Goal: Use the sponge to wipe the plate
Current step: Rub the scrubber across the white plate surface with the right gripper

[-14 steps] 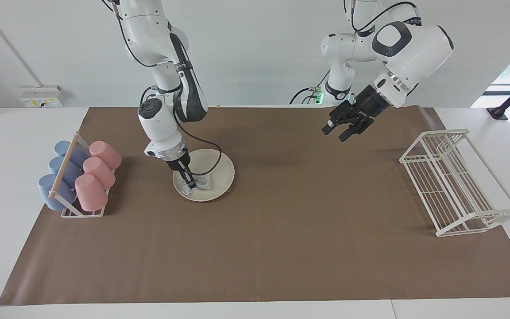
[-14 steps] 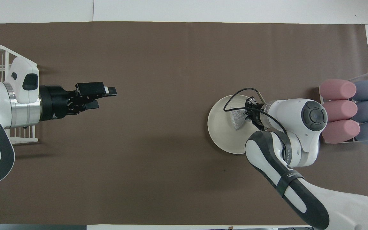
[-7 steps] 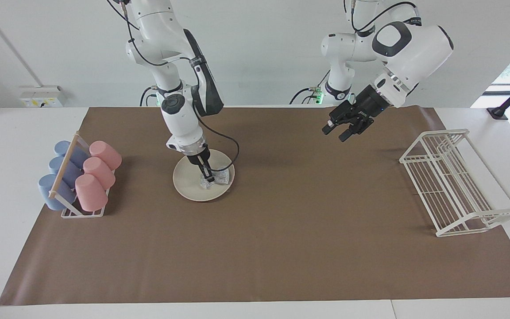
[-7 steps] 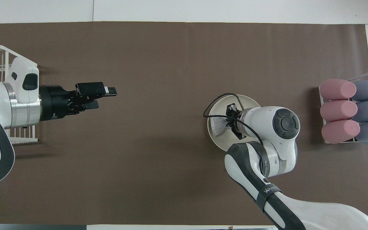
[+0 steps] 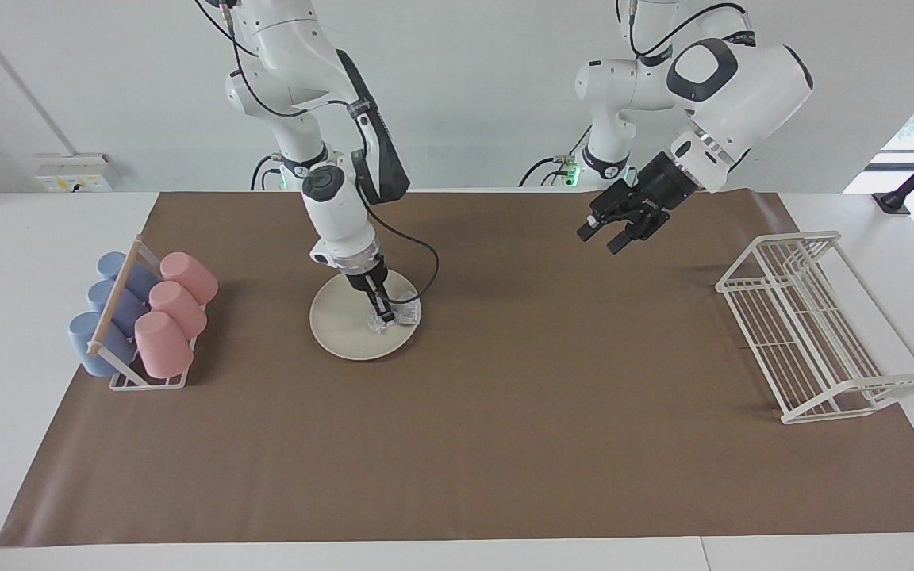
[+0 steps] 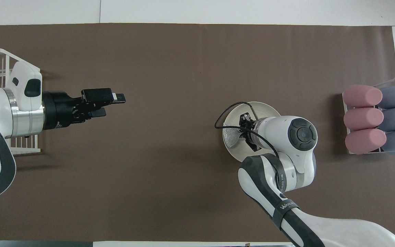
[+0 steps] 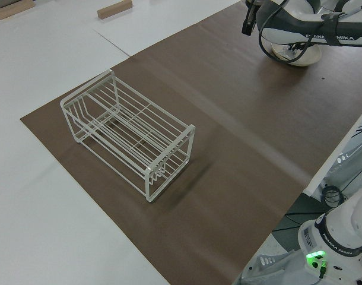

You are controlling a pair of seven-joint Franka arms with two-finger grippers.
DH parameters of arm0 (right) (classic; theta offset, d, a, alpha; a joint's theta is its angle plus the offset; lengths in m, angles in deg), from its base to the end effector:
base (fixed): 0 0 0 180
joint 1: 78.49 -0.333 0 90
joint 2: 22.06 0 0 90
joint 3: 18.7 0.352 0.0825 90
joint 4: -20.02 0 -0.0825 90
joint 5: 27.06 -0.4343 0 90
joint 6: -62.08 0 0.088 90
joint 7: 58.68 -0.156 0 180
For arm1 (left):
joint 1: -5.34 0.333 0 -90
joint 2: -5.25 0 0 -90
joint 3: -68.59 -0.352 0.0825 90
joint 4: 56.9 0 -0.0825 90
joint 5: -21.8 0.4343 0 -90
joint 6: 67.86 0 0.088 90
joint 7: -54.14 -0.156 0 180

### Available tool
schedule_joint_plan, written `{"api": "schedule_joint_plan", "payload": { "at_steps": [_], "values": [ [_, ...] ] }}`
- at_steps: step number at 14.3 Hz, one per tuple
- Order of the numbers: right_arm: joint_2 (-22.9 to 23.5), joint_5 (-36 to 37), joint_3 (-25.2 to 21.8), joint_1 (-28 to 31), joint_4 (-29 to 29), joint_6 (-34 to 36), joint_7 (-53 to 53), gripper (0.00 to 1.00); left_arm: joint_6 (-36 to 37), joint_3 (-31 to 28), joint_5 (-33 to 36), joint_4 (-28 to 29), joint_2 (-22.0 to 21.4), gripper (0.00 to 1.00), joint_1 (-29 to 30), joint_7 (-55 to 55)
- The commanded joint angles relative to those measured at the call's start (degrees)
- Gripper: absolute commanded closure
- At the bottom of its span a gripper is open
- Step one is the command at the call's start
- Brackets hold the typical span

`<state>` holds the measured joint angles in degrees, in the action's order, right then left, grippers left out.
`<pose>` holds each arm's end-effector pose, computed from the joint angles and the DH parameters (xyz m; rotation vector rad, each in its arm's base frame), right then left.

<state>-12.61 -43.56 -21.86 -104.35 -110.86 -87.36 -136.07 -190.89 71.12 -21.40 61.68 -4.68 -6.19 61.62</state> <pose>0.5456 0.2289 0.2452 -2.4177 1.6360 0.0265 0.5580 -0.1993 0.5247 2.4196 0.2782 0.1395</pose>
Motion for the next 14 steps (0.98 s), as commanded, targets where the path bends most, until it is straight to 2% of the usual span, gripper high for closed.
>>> {"api": "schedule_joint_plan", "payload": {
  "at_steps": [1,8,11,14],
  "values": [
    [1.6,0.9,-0.1,4.3,-0.6,3.0,6.8,1.0,0.6,0.3,1.5,-0.5,-0.5,0.0,0.5,1.1],
    [0.8,1.0,-0.1,10.2,-0.5,3.8,17.1,1.0,0.7,0.4,2.1,-0.1,-0.7,0.0,0.3,1.1],
    [0.2,0.9,0.3,9.2,-1.0,4.1,13.9,1.0,0.6,0.4,2.4,-0.1,-0.6,0.0,0.5,1.1],
    [0.4,0.7,0.3,3.7,-1.0,3.8,4.4,1.0,0.7,0.4,2.5,0.0,-0.6,0.0,0.5,1.1]
  ]
}}
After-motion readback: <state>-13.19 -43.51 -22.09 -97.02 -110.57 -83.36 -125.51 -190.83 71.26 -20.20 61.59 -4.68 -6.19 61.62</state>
